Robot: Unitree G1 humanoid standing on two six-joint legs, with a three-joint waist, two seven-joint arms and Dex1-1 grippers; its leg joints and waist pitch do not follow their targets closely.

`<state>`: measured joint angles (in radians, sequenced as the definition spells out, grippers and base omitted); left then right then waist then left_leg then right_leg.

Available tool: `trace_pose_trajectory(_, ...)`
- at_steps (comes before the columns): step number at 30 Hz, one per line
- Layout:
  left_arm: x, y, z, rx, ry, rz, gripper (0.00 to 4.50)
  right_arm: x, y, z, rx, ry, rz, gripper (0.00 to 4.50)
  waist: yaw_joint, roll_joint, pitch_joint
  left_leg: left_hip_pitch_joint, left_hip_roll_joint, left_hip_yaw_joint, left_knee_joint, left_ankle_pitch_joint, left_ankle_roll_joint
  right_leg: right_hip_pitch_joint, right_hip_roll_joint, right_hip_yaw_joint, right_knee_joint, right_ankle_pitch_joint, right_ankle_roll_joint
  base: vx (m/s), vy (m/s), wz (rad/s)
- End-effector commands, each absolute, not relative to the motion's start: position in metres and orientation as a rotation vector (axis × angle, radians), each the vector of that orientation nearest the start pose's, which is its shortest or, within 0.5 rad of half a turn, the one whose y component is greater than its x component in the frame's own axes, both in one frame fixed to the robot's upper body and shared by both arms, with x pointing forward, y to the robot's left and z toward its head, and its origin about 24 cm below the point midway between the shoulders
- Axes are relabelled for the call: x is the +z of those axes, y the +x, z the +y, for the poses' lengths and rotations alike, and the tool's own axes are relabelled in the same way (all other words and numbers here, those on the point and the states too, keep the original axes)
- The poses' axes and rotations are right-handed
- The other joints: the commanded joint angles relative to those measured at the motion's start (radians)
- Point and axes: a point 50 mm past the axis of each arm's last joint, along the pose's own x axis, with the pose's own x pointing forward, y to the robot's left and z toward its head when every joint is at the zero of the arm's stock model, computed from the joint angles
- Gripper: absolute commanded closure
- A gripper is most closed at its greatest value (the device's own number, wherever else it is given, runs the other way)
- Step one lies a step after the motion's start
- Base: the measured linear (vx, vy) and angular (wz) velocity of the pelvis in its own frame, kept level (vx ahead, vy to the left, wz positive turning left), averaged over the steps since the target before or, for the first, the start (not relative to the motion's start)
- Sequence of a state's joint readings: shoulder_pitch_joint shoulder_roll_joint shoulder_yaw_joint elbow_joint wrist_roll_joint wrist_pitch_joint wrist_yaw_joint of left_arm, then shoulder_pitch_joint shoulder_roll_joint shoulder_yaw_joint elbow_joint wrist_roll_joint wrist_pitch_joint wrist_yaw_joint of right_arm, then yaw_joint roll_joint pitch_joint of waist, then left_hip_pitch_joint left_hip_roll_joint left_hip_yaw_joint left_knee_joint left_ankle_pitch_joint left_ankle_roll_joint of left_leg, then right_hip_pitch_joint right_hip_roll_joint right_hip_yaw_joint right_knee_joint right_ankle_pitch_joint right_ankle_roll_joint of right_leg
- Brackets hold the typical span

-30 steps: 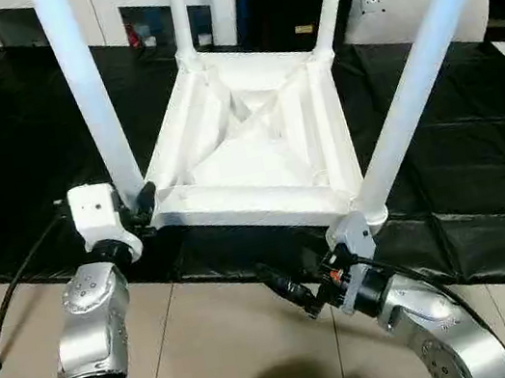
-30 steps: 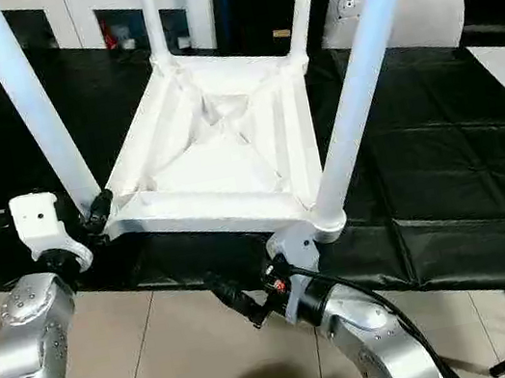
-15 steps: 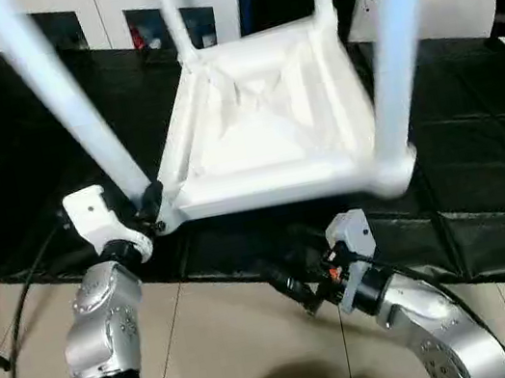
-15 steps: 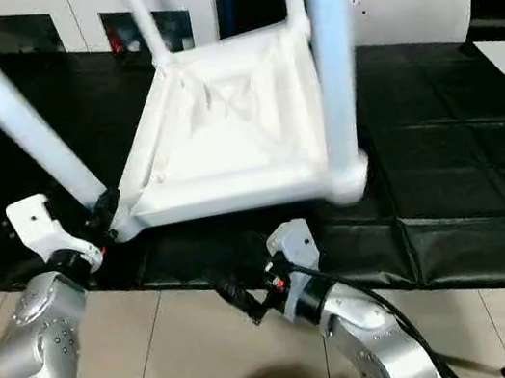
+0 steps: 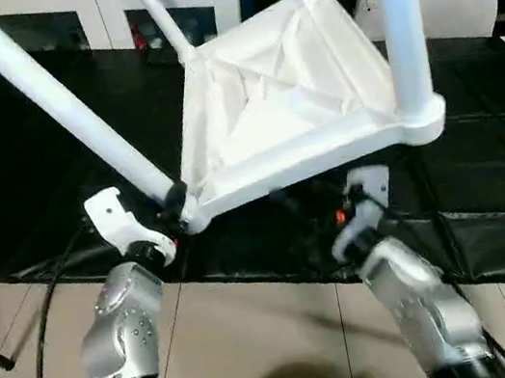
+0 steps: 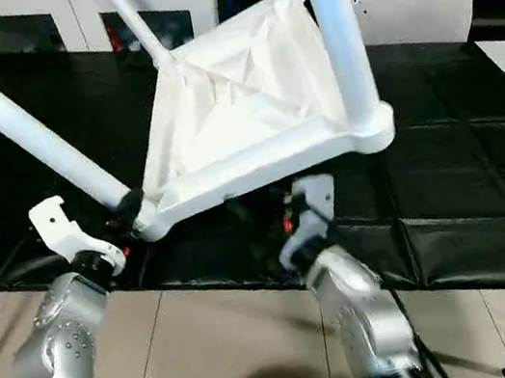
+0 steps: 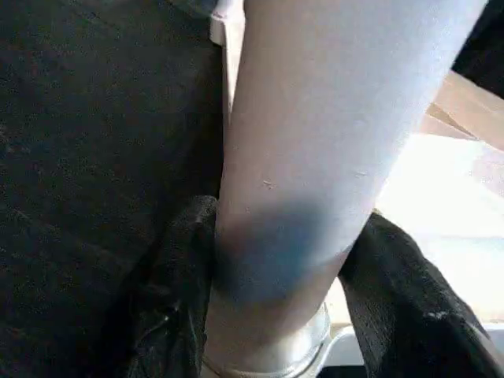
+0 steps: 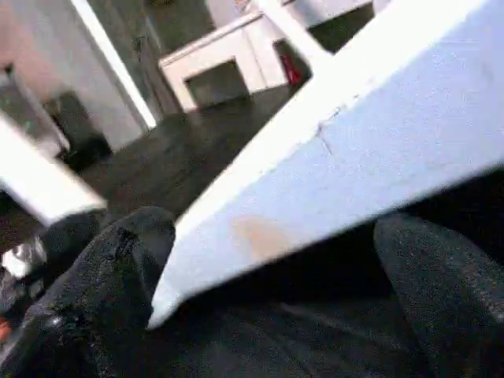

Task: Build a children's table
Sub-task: Flip table

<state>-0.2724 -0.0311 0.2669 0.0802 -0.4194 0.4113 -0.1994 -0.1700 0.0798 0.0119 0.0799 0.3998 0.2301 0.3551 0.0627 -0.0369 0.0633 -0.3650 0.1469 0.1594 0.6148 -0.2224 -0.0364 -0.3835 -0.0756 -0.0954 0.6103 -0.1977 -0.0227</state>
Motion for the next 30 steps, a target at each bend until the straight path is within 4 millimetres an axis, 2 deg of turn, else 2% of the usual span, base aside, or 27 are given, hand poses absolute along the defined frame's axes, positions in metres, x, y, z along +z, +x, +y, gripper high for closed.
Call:
trace_pose_trajectory(1, 0.055, 0.296, 0.136, -0.233, -0.629, 0.197, 2.44, 0.058, 0.291, -0.091, 0.435, 0.543, 0.079, 0.00, -0.004, 0.005, -0.057, 0.004, 0.097, -0.032, -0.095, -0.122, 0.018, 0.044, -0.100, 0.076, -0.069, -0.133, -0.193, 0.000, 0.000, 0.00)
trace_pose_trajectory(4, 0.055, 0.295, 0.135, -0.238, -0.629, 0.199, 2.44, 0.058, 0.294, -0.090, 0.428, 0.561, 0.081, 0.00, -0.002, 0.006, -0.059, 0.005, 0.094, -0.029, -0.092, -0.110, 0.018, 0.046, -0.101, 0.078, -0.068, -0.113, -0.189, 0.000, 0.000, 0.00)
trace_pose_trajectory(5, 0.055, 0.295, 0.133, -0.248, -0.626, 0.205, 2.44, 0.064, 0.304, -0.085, 0.411, 0.632, 0.059, 0.00, -0.002, 0.005, -0.060, 0.004, 0.095, -0.029, -0.092, -0.099, 0.023, 0.047, -0.101, 0.077, -0.066, -0.099, -0.190, 0.000, 0.000, 0.00)
trace_pose_trajectory(7, 0.055, 0.295, 0.132, -0.255, -0.624, 0.209, 2.44, 0.068, 0.310, -0.083, 0.400, 0.669, 0.046, 0.00, -0.007, 0.007, -0.061, 0.007, 0.094, -0.028, -0.091, -0.109, 0.022, 0.044, -0.101, 0.076, -0.066, -0.109, -0.201, 0.000, 0.000, 0.00)
trace_pose_trajectory(9, 0.055, 0.293, 0.127, -0.279, -0.621, 0.220, 2.44, 0.071, 0.324, -0.079, 0.348, 0.716, 0.042, 0.00, -0.007, 0.008, -0.062, 0.006, 0.094, -0.027, -0.091, -0.095, 0.022, 0.043, -0.100, 0.076, -0.062, -0.092, -0.205, 0.000, 0.000, 0.00)
trace_pose_trajectory(12, 0.055, 0.293, 0.125, -0.284, -0.620, 0.223, 2.44, 0.075, 0.332, -0.079, 0.307, 0.780, 0.029, 0.00, -0.004, 0.008, -0.065, 0.010, 0.094, -0.023, -0.086, -0.055, 0.030, 0.044, -0.099, 0.075, -0.053, -0.024, -0.218, 0.000, 0.000, 0.00)
trace_pose_trajectory(13, 0.055, 0.293, 0.124, -0.283, -0.619, 0.224, 2.44, 0.077, 0.337, -0.080, 0.274, 0.824, 0.022, 0.18, -0.001, 0.009, -0.066, 0.012, 0.094, -0.020, -0.085, -0.048, 0.036, 0.042, -0.097, 0.074, -0.053, -0.009, -0.218, 0.000, 0.000, 0.00)
trace_pose_trajectory(14, 0.056, 0.293, 0.124, -0.283, -0.619, 0.224, 2.44, 0.079, 0.340, -0.079, 0.274, 0.862, 0.014, 0.18, 0.000, 0.008, -0.067, 0.010, 0.093, -0.019, -0.085, -0.041, 0.042, 0.045, -0.095, 0.073, -0.051, 0.002, -0.216, 0.000, 0.000, 0.00)
trace_pose_trajectory(17, 0.056, 0.293, 0.123, -0.282, -0.616, 0.226, 2.44, 0.084, 0.344, -0.073, 0.306, 0.911, 0.002, 0.52, -0.001, 0.006, -0.066, 0.008, 0.093, -0.018, -0.086, -0.054, 0.050, 0.047, -0.098, 0.074, -0.052, -0.017, -0.213, 0.000, 0.000, 0.00)
trace_pose_trajectory(18, 0.055, 0.293, 0.123, -0.282, -0.614, 0.228, 2.44, 0.086, 0.346, -0.070, 0.312, 0.926, -0.001, 0.52, -0.001, 0.006, -0.065, 0.008, 0.093, -0.017, -0.085, -0.059, 0.050, 0.046, -0.098, 0.073, -0.054, -0.027, -0.214, 0.000, 0.000, 0.00)
trace_pose_trajectory(19, 0.055, 0.293, 0.123, -0.281, -0.613, 0.229, 2.44, 0.088, 0.348, -0.068, 0.314, 0.944, -0.006, 0.77, -0.001, 0.005, -0.065, 0.008, 0.093, -0.016, -0.085, -0.067, 0.047, 0.046, -0.099, 0.074, -0.057, -0.049, -0.212, 0.000, 0.000, 0.00)
trace_pose_trajectory(21, 0.055, 0.293, 0.122, -0.280, -0.611, 0.231, 2.44, 0.090, 0.350, -0.066, 0.310, 0.966, -0.013, 0.77, -0.001, 0.005, -0.065, 0.009, 0.094, -0.016, -0.086, -0.079, 0.041, 0.045, -0.100, 0.074, -0.059, -0.075, -0.208, 0.000, 0.000, 0.00)
trace_pose_trajectory(22, 0.055, 0.293, 0.122, -0.279, -0.610, 0.232, 2.44, 0.090, 0.350, -0.065, 0.308, 0.969, -0.014, 1.00, -0.002, 0.004, -0.064, 0.008, 0.094, -0.016, -0.087, -0.083, 0.037, 0.046, -0.099, 0.074, -0.060, -0.087, -0.204, 0.000, 0.000, 0.00)
trace_pose_trajectory(24, 0.054, 0.293, 0.122, -0.270, -0.604, 0.235, 2.44, 0.091, 0.351, -0.064, 0.299, 0.996, -0.017, 1.09, -0.001, 0.005, -0.066, 0.009, 0.094, -0.015, -0.085, -0.075, 0.036, 0.043, -0.098, 0.074, -0.059, -0.081, -0.201, 0.000, 0.000, 0.00)
trace_pose_trajectory(25, 0.054, 0.294, 0.121, -0.266, -0.598, 0.235, 2.44, 0.092, 0.352, -0.063, 0.293, 1.010, -0.018, 1.23, -0.003, -0.001, -0.066, 0.009, 0.095, -0.015, -0.085, -0.071, 0.039, 0.043, -0.097, 0.073, -0.059, -0.078, -0.201, 0.000, 0.000, 0.00)
trace_pose_trajectory(27, 0.054, 0.295, 0.121, -0.264, -0.595, 0.234, 2.44, 0.092, 0.352, -0.062, 0.294, 1.010, -0.018, 1.34, -0.002, 0.003, -0.066, 0.009, 0.094, -0.015, -0.085, -0.067, 0.043, 0.043, -0.097, 0.073, -0.058, -0.075, -0.202, 0.000, 0.000, 0.00)
trace_pose_trajectory(30, 0.054, 0.294, 0.120, -0.264, -0.586, 0.236, 2.44, 0.092, 0.352, -0.061, 0.295, 1.011, -0.017, 1.67, -0.003, -0.002, -0.065, 0.007, 0.094, -0.013, -0.085, -0.066, 0.047, 0.043, -0.097, 0.073, -0.059, -0.084, -0.200, 0.000, 0.000, 0.00)
